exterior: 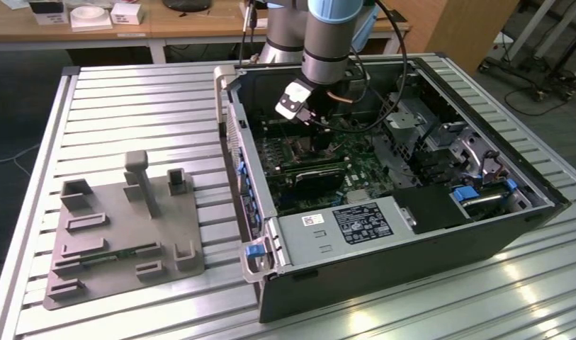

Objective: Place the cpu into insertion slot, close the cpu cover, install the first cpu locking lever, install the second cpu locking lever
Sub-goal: 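Place the cpu into insertion slot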

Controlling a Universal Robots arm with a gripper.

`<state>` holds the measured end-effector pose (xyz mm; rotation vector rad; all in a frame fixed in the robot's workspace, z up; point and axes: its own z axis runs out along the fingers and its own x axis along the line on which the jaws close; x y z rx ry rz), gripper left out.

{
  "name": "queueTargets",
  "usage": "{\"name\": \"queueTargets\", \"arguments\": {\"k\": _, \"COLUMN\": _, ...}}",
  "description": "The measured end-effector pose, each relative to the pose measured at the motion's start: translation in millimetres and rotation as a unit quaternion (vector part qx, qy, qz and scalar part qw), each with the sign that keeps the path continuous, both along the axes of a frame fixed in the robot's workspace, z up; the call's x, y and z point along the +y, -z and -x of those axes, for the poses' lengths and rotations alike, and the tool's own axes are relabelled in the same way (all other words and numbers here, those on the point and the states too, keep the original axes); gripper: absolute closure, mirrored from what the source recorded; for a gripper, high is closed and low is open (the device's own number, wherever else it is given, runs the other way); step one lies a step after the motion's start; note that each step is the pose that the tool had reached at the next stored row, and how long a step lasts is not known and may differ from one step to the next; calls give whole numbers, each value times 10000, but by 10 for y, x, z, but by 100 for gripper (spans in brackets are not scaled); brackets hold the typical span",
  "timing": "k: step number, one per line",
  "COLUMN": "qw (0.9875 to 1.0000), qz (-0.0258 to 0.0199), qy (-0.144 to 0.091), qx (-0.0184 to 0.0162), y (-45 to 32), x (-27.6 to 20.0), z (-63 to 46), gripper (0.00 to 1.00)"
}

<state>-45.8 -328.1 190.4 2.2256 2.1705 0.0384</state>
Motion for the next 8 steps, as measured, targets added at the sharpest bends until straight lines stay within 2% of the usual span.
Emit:
{"name": "queueTargets", "arguments": {"k": 6, "qw": 10000, "qz": 2, "qy": -1, "qx": 1, "y": -3, "x": 0, "z": 0, "gripper": 37}}
{"name": "queueTargets", "arguments": {"k": 7, "qw": 10000, "qz": 0, "qy": 0, "qx": 0, "y": -6, "x": 0, "z": 0, "gripper": 43}}
{"name": "queueTargets", "arguments": {"k": 8, "qw": 10000, "qz": -2, "qy": 0, "qx": -1, "y": -10, "x": 1, "z": 0, "gripper": 43}}
